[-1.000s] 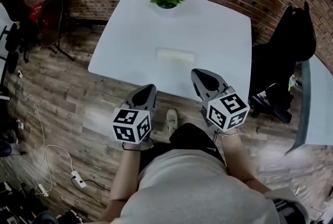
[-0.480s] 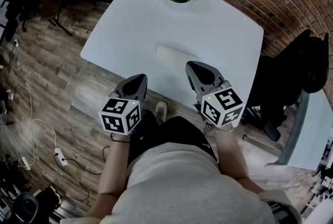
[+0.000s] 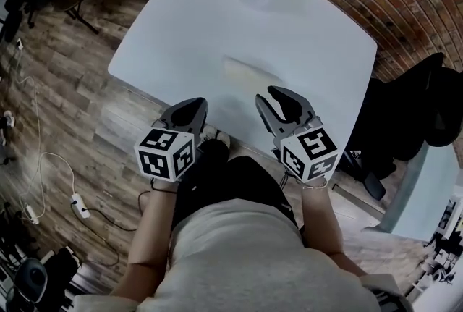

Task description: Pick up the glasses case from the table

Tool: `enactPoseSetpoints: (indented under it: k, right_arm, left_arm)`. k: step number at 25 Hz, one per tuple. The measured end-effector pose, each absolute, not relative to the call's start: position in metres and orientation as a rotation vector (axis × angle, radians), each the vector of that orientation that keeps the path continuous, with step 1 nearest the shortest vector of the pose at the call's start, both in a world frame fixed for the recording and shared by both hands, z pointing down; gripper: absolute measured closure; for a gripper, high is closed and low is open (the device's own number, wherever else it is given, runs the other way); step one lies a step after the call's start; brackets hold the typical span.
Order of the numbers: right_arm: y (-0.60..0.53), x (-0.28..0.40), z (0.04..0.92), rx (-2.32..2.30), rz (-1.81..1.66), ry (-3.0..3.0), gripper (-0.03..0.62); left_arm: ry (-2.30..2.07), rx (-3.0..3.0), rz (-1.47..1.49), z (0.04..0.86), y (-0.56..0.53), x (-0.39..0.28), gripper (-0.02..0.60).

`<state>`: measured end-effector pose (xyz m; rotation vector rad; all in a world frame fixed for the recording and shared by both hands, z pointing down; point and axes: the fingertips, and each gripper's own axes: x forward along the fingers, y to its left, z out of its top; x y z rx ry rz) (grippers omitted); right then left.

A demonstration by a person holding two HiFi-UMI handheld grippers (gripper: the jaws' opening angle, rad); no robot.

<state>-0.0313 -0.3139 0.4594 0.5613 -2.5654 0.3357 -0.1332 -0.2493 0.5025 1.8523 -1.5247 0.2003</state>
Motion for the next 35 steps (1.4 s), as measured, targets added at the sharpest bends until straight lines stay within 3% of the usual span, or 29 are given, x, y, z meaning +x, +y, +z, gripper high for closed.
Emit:
enactPoseSetpoints:
  k: [14, 25, 35]
  right_arm:
    - [-0.343, -0.068, 0.51, 0.264, 0.082, -2.405, 0.402]
    - [-0.347, -0.077, 0.577, -0.018, -0.085, -2.132, 0.29]
    - [-0.35, -0.082, 0.597, -0.091, -0.151, -2.03, 0.28]
  left_arm:
    - [-1.453, 1.83, 0.233, 0.531, -0.281, -0.141, 0.573]
    - [-1.414, 1.831, 0.17, 0.554, -0.281, -0.15, 0.572]
    - [-1.355, 1.846, 0.119, 0.558, -0.287, -0.151, 0.572]
